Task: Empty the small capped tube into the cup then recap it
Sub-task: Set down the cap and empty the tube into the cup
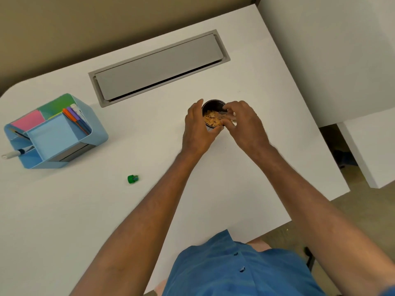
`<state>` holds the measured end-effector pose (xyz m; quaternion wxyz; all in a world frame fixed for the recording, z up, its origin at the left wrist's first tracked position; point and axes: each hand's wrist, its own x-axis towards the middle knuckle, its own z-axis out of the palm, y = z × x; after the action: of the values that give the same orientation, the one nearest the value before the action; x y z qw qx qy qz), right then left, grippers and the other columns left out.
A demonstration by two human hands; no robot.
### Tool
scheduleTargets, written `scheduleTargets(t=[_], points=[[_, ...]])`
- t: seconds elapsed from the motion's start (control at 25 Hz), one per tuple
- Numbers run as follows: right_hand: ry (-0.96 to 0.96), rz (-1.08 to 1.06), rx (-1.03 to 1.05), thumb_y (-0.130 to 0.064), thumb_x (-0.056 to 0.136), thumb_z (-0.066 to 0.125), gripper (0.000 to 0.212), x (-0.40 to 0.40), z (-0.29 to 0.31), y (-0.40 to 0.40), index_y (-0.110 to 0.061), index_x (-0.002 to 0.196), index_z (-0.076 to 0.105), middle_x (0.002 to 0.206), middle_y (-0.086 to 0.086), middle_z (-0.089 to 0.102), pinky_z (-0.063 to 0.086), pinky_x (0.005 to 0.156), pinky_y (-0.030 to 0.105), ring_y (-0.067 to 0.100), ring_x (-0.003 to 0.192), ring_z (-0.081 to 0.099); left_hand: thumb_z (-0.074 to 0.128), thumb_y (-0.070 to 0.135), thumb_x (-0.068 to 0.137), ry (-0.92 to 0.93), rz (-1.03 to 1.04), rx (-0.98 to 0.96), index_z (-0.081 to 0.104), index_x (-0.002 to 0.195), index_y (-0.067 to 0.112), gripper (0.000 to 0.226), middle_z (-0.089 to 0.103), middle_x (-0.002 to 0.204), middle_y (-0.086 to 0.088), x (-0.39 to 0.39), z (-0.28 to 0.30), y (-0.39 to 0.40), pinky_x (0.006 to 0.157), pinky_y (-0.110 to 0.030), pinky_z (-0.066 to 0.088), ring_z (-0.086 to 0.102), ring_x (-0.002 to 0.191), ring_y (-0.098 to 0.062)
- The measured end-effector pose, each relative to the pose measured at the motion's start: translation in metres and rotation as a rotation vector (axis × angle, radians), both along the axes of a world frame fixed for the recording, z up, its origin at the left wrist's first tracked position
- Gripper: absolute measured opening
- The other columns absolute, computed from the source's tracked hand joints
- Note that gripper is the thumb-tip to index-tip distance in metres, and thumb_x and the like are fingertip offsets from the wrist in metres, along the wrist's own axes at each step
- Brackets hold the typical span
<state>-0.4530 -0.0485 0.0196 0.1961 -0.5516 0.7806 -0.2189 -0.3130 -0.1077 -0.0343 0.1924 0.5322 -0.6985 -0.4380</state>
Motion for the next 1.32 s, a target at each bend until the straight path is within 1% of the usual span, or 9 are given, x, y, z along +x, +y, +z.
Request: scheduleTargets(t=[0.2, 0.48, 0.56, 0.68, 0.8, 0.88, 1.0, 1.2, 1.32], points=[[-0.006, -0.003, 0.016, -0.014, 0.091, 0.074, 0.028, 0.001, -0.01, -0.006, -0.014, 0.118, 0.068, 0.115, 0.009, 0.061, 0.041, 0.083, 0.022, 0.024, 0.111, 0.058, 0.082, 0.044, 0.081, 0.03, -0.028, 0.02, 0.038, 0.151, 0.018, 0.087, 0.047, 0.153, -0.005, 0.0, -0.005, -0.002, 0.112, -0.041, 0.048, 0.044, 0.14, -0.023], [-0.074, -0.055, 0.001, -0.013, 0.089, 0.077, 0.031, 0.0, -0.016, -0.002, -0.017, 0.118, 0.067, 0.117, 0.007, 0.061, 0.057, 0.088, 0.032, 0.022, 0.107, 0.062, 0.084, 0.038, 0.082, 0.042, -0.016, 0.018, 0.038, 0.152, 0.016, 0.086, 0.047, 0.154, -0.007, 0.0, -0.005, -0.001, 0.113, -0.042, 0.048, 0.044, 0.142, -0.024], [-0.091, -0.074, 0.003, -0.013, 0.088, 0.078, 0.032, -0.001, -0.017, -0.001, -0.019, 0.118, 0.066, 0.117, 0.005, 0.061, 0.056, 0.084, 0.027, 0.019, 0.103, 0.062, 0.084, 0.037, 0.082, 0.038, -0.017, 0.025, 0.037, 0.152, 0.016, 0.087, 0.046, 0.155, -0.007, -0.001, -0.005, -0.002, 0.113, -0.042, 0.048, 0.043, 0.142, -0.024], [-0.104, -0.096, 0.008, -0.014, 0.089, 0.078, 0.033, -0.002, -0.02, 0.004, -0.02, 0.119, 0.064, 0.115, 0.002, 0.061, 0.044, 0.075, 0.008, 0.012, 0.094, 0.06, 0.085, 0.038, 0.082, 0.02, -0.014, 0.035, 0.036, 0.153, 0.016, 0.089, 0.046, 0.156, -0.007, -0.001, -0.005, 0.0, 0.113, -0.042, 0.048, 0.043, 0.143, -0.025], [-0.139, -0.136, -0.008, -0.015, 0.09, 0.077, 0.033, -0.001, -0.018, 0.009, -0.021, 0.119, 0.063, 0.116, 0.0, 0.063, 0.043, 0.076, 0.006, 0.007, 0.095, 0.06, 0.084, 0.042, 0.082, -0.008, -0.014, 0.03, 0.034, 0.155, 0.017, 0.093, 0.043, 0.159, -0.007, 0.003, -0.003, 0.0, 0.114, -0.043, 0.046, 0.041, 0.146, -0.026], [-0.261, -0.216, -0.041, -0.014, 0.089, 0.077, 0.034, 0.004, -0.012, 0.014, -0.02, 0.121, 0.065, 0.119, -0.001, 0.066, 0.047, 0.08, 0.007, 0.005, 0.095, 0.063, 0.084, 0.044, 0.081, -0.037, -0.012, 0.042, 0.029, 0.158, 0.021, 0.097, 0.04, 0.162, -0.005, 0.017, -0.001, 0.003, 0.113, -0.042, 0.044, 0.038, 0.148, -0.026], [-0.596, -0.408, -0.066, -0.017, 0.09, 0.075, 0.033, 0.007, -0.007, 0.022, -0.023, 0.122, 0.07, 0.115, -0.007, 0.071, 0.052, 0.088, 0.016, 0.003, 0.097, 0.066, 0.083, 0.037, 0.084, -0.054, 0.004, 0.086, 0.029, 0.158, 0.023, 0.092, 0.038, 0.163, -0.003, 0.052, -0.008, 0.012, 0.117, -0.042, 0.043, 0.037, 0.15, -0.023], [-1.009, -0.494, -0.066, -0.014, 0.094, 0.071, 0.031, 0.029, -0.001, 0.052, -0.018, 0.124, 0.069, 0.113, -0.011, 0.075, 0.052, 0.096, 0.03, 0.005, 0.102, 0.066, 0.075, 0.031, 0.091, -0.242, 0.145, -0.029, 0.055, 0.143, 0.02, 0.057, 0.053, 0.151, -0.006, 0.149, -0.012, 0.044, 0.117, -0.044, 0.038, 0.045, 0.142, -0.027], [-1.109, -0.51, -0.047, -0.01, 0.094, 0.07, 0.032, 0.048, -0.004, 0.068, -0.014, 0.125, 0.068, 0.113, -0.006, 0.075, 0.052, 0.101, 0.036, 0.012, 0.099, 0.064, 0.075, 0.032, 0.09, -0.401, 0.187, 0.0, 0.059, 0.138, 0.023, 0.051, 0.051, 0.152, -0.005, 0.194, -0.017, 0.058, 0.114, -0.048, 0.035, 0.041, 0.143, -0.029]])
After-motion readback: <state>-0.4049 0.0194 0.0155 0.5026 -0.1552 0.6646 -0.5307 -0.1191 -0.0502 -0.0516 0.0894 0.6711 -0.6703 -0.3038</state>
